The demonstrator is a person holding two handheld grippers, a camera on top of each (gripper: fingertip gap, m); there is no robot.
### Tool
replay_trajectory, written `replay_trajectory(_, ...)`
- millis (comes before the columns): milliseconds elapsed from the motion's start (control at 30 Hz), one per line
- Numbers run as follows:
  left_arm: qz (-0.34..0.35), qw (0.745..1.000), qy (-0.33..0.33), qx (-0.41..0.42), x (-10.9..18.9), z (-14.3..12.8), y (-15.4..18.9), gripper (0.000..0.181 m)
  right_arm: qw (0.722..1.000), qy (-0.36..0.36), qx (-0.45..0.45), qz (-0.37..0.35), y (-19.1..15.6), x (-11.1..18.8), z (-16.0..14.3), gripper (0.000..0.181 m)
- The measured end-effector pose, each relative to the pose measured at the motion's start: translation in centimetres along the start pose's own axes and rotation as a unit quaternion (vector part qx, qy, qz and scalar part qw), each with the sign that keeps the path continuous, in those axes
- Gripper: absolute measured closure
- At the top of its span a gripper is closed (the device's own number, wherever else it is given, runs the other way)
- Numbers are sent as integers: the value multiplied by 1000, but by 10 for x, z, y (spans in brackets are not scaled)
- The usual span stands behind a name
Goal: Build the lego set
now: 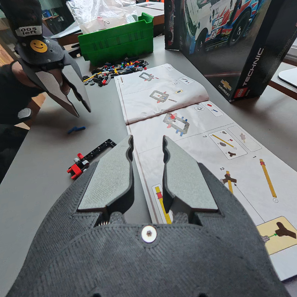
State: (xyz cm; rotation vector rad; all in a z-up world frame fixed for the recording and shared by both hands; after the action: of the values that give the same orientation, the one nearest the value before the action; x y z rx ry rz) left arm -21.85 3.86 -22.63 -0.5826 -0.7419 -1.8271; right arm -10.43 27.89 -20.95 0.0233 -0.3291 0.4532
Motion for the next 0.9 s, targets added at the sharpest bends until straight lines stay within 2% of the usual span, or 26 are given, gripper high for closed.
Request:
replay_trajectory(367,-10,999,-34,10,-8,-11,7,163,1000,3,-3,-1,1,1,0,148)
replay_trajectory(900,16,1000,9,-2,-4,1,-5,164,1000,6,-6,0,2,1,1,149)
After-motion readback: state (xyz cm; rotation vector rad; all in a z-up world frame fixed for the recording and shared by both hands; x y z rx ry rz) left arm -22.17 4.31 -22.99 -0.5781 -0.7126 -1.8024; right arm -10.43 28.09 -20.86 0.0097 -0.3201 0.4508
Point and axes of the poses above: each gripper's, where its closed fingertips meet, x back along the fingers, z out of its top, y = z × x across the jaws, the point moved 6 cm from there along x, back along the fingers, and after that the axes turned 6 degrees about x, right-handed, at the moved point
